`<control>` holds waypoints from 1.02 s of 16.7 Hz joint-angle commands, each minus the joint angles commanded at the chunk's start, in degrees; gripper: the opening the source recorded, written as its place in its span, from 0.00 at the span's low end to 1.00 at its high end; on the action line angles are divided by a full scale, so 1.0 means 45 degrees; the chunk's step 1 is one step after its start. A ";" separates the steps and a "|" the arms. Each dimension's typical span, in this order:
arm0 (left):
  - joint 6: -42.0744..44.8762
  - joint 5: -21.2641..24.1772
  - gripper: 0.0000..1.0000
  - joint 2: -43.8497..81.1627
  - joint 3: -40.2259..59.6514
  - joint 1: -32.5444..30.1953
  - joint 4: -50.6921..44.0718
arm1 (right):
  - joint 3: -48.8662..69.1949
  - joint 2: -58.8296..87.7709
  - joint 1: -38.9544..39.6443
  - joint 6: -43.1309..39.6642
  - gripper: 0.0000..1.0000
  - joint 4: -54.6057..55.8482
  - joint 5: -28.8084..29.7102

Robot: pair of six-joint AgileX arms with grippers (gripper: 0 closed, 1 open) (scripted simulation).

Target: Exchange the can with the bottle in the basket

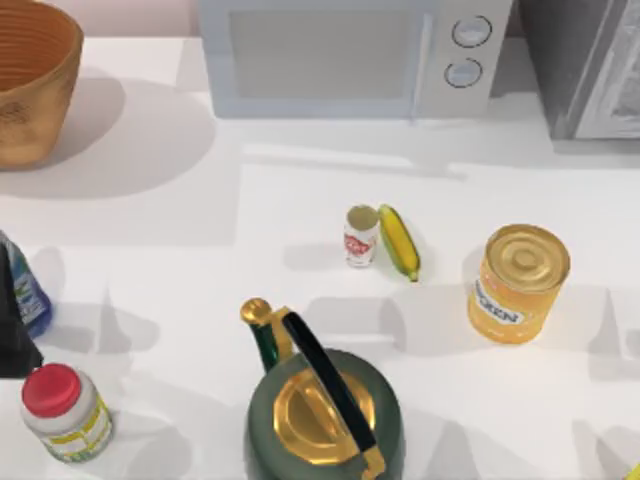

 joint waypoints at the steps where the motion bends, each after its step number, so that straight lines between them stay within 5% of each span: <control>1: -0.0032 -0.0182 1.00 -0.0276 -0.0207 0.0041 -0.0198 | 0.0000 0.0000 0.0000 0.0000 1.00 0.0000 0.0000; 10: 0.0001 -0.0240 1.00 0.0070 -0.0238 0.0144 -0.0095 | 0.0000 0.0000 0.0000 0.0000 1.00 0.0000 0.0000; 17: 0.0383 0.0386 1.00 0.4732 0.0297 0.0847 0.1852 | 0.0000 0.0000 0.0000 0.0000 1.00 0.0000 0.0000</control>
